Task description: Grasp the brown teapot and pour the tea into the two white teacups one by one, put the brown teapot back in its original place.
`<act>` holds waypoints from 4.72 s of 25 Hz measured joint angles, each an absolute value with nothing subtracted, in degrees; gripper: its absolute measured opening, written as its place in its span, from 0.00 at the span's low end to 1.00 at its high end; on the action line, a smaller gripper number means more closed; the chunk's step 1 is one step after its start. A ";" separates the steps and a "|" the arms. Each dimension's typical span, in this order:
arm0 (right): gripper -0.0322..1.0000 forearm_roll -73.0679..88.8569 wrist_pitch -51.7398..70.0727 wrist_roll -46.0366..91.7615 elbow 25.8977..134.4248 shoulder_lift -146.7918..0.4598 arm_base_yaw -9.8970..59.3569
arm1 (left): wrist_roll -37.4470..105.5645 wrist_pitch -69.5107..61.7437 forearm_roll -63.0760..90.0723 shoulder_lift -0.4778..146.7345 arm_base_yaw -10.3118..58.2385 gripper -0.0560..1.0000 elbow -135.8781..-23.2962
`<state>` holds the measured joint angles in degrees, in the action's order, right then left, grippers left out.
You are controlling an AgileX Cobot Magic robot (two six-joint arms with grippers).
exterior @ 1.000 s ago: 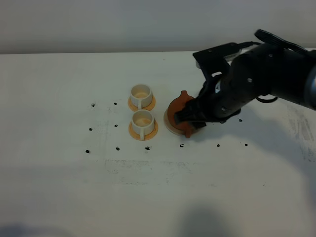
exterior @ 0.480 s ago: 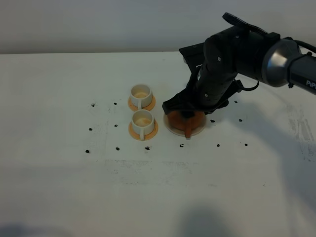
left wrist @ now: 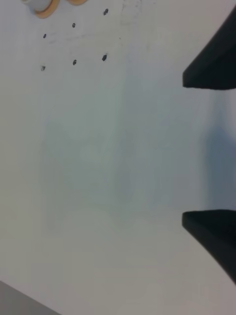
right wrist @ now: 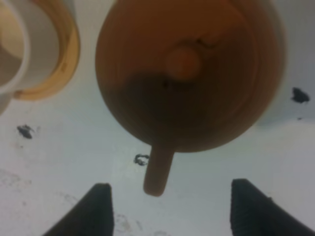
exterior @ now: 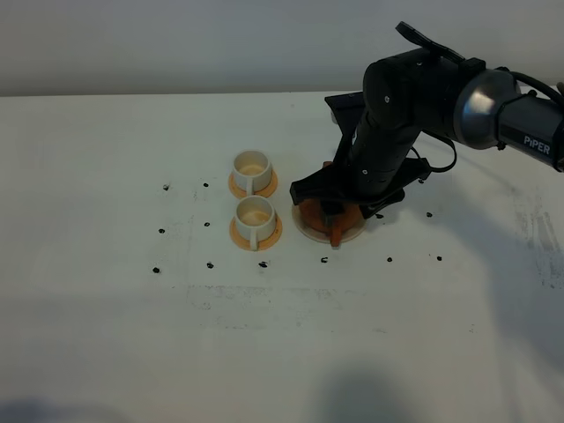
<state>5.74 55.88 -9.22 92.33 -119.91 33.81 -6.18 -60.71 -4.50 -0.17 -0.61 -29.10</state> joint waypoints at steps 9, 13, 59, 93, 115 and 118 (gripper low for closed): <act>0.55 6.08 55.55 -9.33 92.33 -121.88 33.81 | -6.18 -60.71 -4.50 -0.17 -0.61 0.53 -29.10; 0.55 6.10 55.09 -10.37 92.44 -121.88 33.81 | -6.18 -60.71 -4.50 -0.17 -0.61 0.53 -29.10; 0.26 4.70 56.82 -11.52 96.31 -125.97 33.76 | -6.14 -60.71 -4.50 -0.17 -0.61 0.53 -29.10; 0.15 1.44 57.39 -2.14 96.31 -122.59 33.76 | -6.14 -60.71 -4.50 -0.11 -0.61 0.53 -29.10; 0.15 -4.91 55.75 0.33 91.55 -114.18 40.62 | -6.19 -60.71 -4.50 -0.11 -0.61 0.53 -29.10; 0.15 -5.10 53.00 0.33 88.12 -111.08 40.62 | -6.19 -60.71 -4.50 -0.11 -0.61 0.53 -29.10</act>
